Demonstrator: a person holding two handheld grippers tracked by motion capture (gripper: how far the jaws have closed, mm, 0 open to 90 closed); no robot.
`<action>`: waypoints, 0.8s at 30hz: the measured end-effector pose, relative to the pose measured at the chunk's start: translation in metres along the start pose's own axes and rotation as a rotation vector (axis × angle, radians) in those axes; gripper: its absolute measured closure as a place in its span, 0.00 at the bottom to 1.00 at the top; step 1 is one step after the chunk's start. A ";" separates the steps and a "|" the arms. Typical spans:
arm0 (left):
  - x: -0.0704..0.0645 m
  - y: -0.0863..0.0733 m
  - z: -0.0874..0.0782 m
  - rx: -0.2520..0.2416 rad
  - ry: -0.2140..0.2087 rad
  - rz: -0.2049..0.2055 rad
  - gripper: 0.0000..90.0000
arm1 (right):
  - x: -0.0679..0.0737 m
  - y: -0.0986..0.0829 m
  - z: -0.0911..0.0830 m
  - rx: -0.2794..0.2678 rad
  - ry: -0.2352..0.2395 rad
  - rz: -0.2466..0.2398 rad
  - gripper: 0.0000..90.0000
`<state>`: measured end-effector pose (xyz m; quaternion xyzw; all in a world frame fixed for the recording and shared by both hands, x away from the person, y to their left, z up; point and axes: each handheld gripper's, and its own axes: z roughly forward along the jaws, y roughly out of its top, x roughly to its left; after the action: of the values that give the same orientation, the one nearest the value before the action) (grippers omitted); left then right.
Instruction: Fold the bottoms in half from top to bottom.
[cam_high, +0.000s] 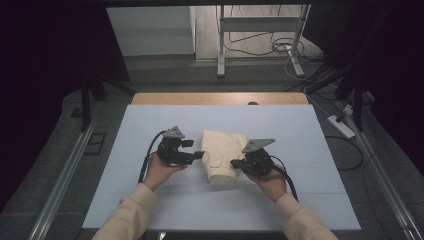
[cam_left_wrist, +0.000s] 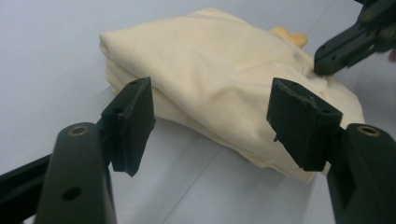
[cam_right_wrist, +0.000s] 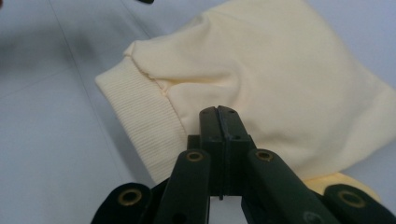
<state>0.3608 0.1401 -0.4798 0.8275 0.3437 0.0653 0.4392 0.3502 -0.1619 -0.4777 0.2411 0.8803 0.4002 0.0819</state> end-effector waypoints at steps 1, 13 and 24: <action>-0.001 -0.001 -0.001 0.003 0.000 0.001 0.36 | 0.000 0.000 -0.003 -0.012 -0.003 0.000 0.99; -0.016 -0.017 -0.008 0.032 0.027 0.031 0.35 | 0.003 -0.019 -0.034 -0.049 -0.008 0.047 0.99; -0.023 -0.038 -0.031 0.015 0.039 0.002 0.34 | -0.003 -0.046 -0.052 -0.043 -0.065 0.102 0.71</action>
<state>0.3112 0.1617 -0.4857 0.8296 0.3520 0.0792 0.4262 0.3185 -0.2233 -0.4774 0.2966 0.8551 0.4145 0.0951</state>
